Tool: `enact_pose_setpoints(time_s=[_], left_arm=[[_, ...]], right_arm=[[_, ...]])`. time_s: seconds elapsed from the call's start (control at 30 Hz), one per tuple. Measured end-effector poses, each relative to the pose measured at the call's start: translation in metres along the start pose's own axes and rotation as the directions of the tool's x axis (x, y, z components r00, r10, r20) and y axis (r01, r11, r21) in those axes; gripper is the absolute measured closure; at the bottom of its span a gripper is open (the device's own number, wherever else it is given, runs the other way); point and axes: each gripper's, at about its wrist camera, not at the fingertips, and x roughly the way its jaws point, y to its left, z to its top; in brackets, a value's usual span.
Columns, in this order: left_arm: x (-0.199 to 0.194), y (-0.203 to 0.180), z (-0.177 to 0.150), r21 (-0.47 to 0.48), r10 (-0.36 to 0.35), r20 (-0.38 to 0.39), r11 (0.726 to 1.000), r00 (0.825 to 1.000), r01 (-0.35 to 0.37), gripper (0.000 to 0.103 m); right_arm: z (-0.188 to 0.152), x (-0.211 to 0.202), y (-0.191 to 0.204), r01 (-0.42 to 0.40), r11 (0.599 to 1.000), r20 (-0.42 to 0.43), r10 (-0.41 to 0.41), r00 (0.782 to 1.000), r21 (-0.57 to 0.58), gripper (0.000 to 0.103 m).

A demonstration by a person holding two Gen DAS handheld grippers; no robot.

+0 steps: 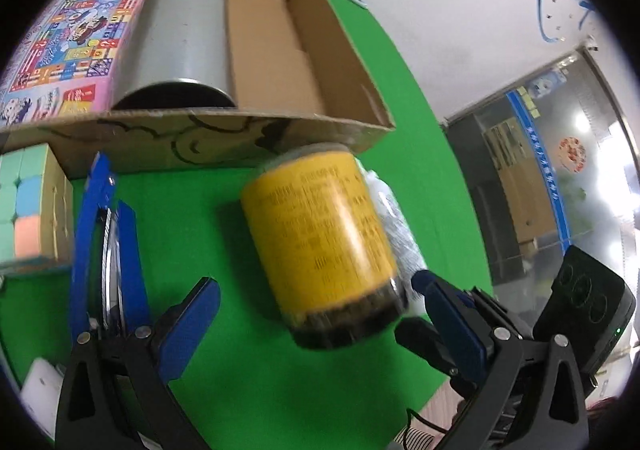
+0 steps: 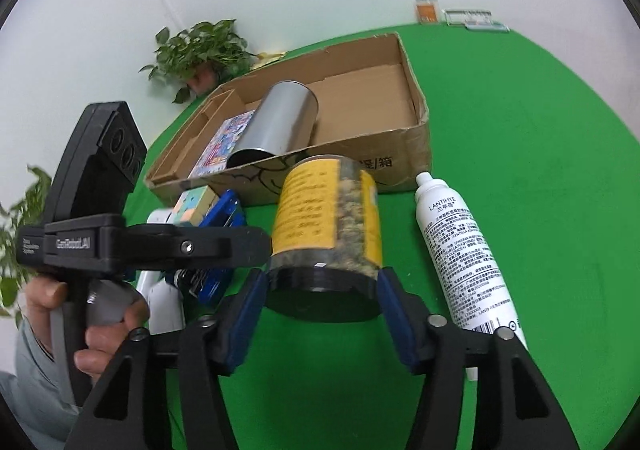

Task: Organize rigid objects
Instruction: 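Grasp the yellow-labelled canister with the left tool and lift it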

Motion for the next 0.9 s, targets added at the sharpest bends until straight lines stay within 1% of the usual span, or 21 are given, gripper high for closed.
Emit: enact_pose_setpoints(time_s=[0.07,0.1,0.23,0.3,0.33,0.37,0.43,0.57,0.63,0.73,0.9], left_arm=[[0.006,0.003,0.007,-0.005,0.015,-0.013,1.000,1.000,-0.015,0.001],[0.008,0.005,0.010,-0.014,0.018,-0.024,1.000,1.000,-0.019,0.001],[0.015,0.002,0.015,-0.008,0.015,-0.062,1.000,0.998,-0.016,0.004],[0.022,0.003,0.013,-0.014,0.003,-0.102,1.000,0.995,-0.005,0.010],[0.025,0.005,0.012,-0.022,0.000,-0.124,1.000,0.992,-0.003,0.014],[0.027,0.007,0.011,-0.040,-0.018,-0.132,0.999,0.991,0.013,0.015],[0.028,0.011,0.008,-0.055,-0.037,-0.123,0.998,0.992,0.030,0.015],[0.025,0.019,0.002,-0.060,-0.056,-0.124,0.997,0.991,0.049,0.016],[0.022,0.017,-0.002,-0.040,-0.042,-0.119,0.998,0.992,0.038,0.017],[0.013,0.011,-0.003,-0.002,-0.013,-0.100,1.000,0.995,0.012,0.017],[-0.006,-0.009,0.006,0.050,-0.004,-0.039,0.999,0.999,0.006,0.017]], right_arm=[[0.003,0.011,-0.004,-0.017,1.000,-0.036,0.018,0.999,0.023,0.044],[0.004,0.017,-0.004,-0.042,0.998,-0.050,0.044,0.998,0.038,0.041],[0.006,0.035,0.009,-0.045,0.999,-0.088,0.046,0.995,0.016,0.031],[0.006,0.043,0.013,-0.049,0.999,-0.108,0.051,0.993,0.022,0.028],[0.007,0.045,0.014,-0.049,0.999,-0.114,0.051,0.992,0.023,0.027],[0.007,0.048,0.016,-0.047,0.999,-0.118,0.049,0.992,0.022,0.026],[0.007,0.052,0.019,-0.040,0.999,-0.126,0.042,0.991,0.018,0.025],[0.010,0.054,0.030,-0.002,1.000,-0.129,0.000,0.992,-0.015,0.025],[0.009,0.054,0.035,0.007,1.000,-0.127,-0.011,0.992,-0.025,0.026],[0.007,0.052,0.039,0.000,1.000,-0.109,-0.002,0.994,-0.019,0.026],[0.013,0.033,0.052,0.001,0.999,-0.041,-0.004,0.999,-0.051,0.026]])
